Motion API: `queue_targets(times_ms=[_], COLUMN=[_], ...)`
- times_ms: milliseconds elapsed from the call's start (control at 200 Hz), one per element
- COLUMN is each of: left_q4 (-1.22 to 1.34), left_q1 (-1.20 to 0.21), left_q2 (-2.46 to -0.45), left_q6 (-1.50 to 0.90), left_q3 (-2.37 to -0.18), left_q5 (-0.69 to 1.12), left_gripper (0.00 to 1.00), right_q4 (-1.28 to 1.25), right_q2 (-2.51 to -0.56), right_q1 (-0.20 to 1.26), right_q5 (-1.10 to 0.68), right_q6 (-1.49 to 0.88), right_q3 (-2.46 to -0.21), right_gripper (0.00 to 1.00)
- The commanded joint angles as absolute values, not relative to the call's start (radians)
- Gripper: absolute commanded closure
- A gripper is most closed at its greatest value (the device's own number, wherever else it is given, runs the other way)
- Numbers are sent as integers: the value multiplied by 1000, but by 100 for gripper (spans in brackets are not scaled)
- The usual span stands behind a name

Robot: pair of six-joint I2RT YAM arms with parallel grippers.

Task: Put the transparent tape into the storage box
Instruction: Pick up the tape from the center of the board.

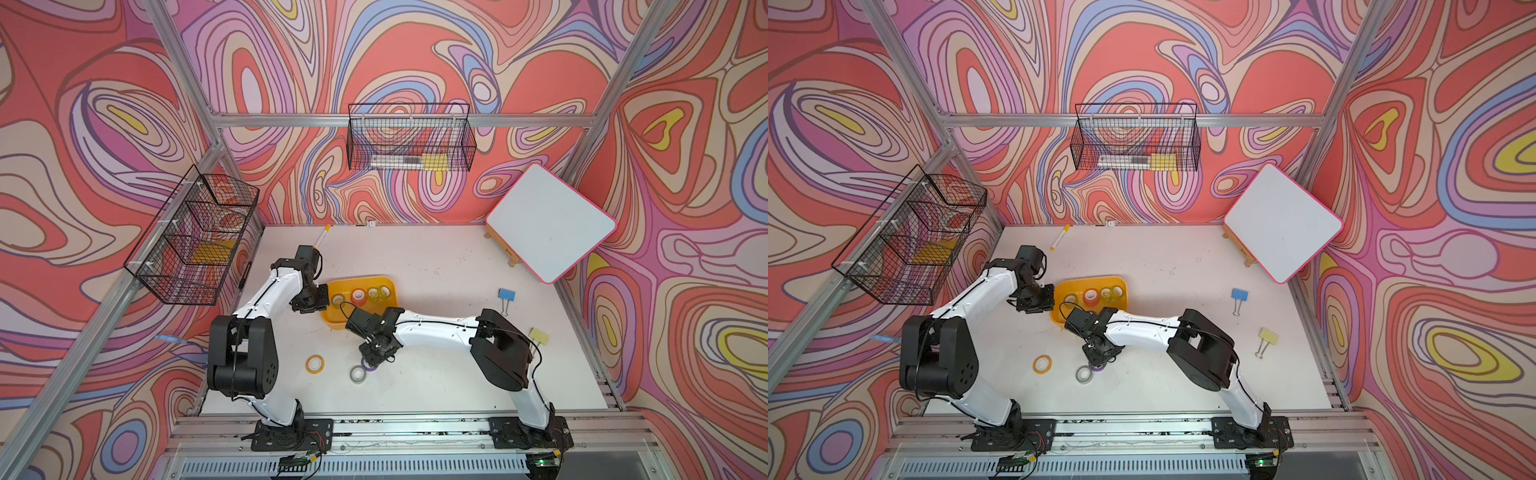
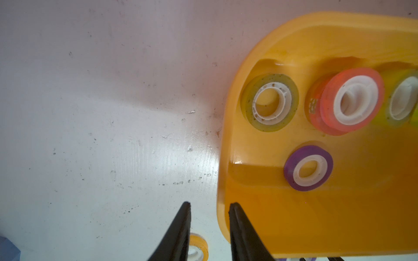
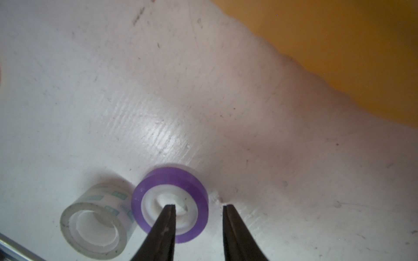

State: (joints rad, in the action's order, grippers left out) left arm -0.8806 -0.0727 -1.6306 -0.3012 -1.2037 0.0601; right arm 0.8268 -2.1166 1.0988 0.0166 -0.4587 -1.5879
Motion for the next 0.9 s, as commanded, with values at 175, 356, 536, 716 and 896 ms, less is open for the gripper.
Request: queue_targets(times_ms=[175,356,536,716,896], left_q4=[-910,-911,-911,-913,-916], left_q1=[-74,-74,-75,-75,-74], left_q2=[-1611,-1609,-1608,-1608,-1608], left_q6=[-281,-281,-279,-279,-278], left_q3=[-1204,-1206,-1206,-1205,-1206], left_q5=[52,42,40,36,28], left_gripper=[66,66,66,66,66], right_q4=[846,879,914,927,942], right_q2=[-2161,-2176,-2193,-2183,-2128], right_q1=[1097,1096,1096,1095,1091], right_q5=[2,23,51,60,75], right_q6=[-458,-454,-453,-454,-451], right_q3=[-1619,-1634,-1653,-1664,-1677], right_gripper=[66,72,81,85,87])
